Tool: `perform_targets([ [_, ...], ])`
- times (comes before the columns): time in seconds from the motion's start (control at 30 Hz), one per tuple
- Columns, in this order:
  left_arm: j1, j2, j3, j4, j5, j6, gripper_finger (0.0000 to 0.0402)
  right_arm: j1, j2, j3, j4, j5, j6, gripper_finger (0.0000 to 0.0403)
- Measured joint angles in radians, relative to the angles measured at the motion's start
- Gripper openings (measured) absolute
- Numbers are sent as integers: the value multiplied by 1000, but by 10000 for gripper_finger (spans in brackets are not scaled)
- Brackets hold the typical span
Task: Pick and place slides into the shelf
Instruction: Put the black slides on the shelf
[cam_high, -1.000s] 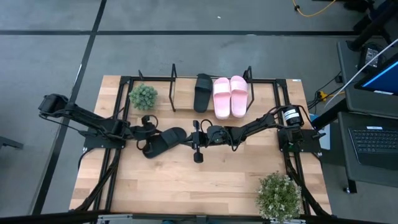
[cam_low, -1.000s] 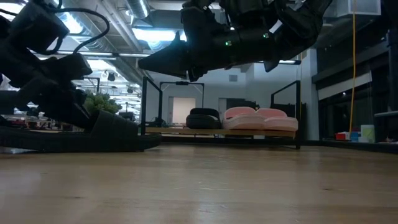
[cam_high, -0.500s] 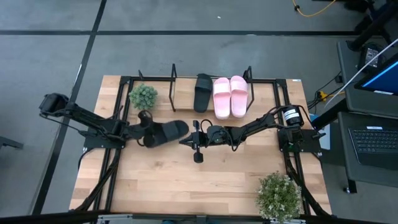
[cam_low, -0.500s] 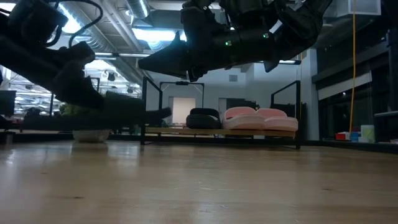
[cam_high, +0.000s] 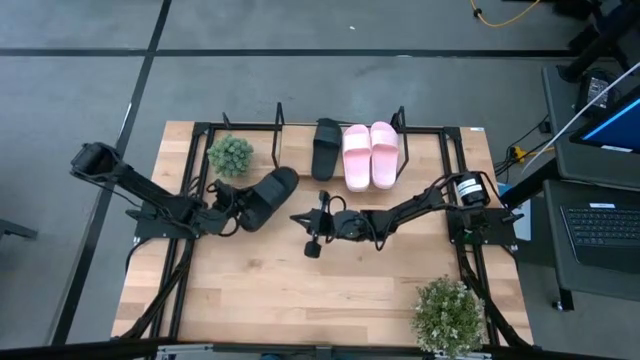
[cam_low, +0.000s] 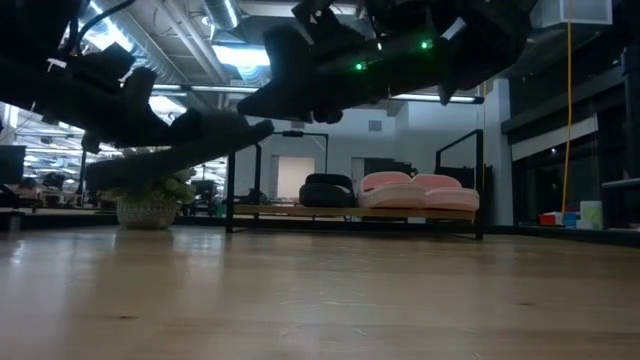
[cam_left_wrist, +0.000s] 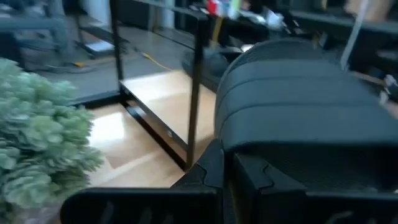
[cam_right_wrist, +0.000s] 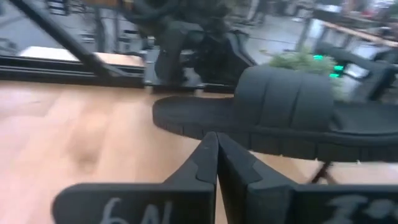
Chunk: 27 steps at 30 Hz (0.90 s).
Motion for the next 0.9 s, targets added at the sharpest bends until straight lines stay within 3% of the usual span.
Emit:
perform_targets([
  [0.13, -2, 83, 10, 84, -46, -2, 1, 9, 0, 0, 25, 105, -1, 9],
  [0.53, 30, 412, 213, 128, -158, 100, 0, 17, 0, 0, 58, 125, 49, 13],
  [0.9, 112, 446, 223, 173, -168, 53, 0, 47, -1, 0, -11, 238, 22, 10],
])
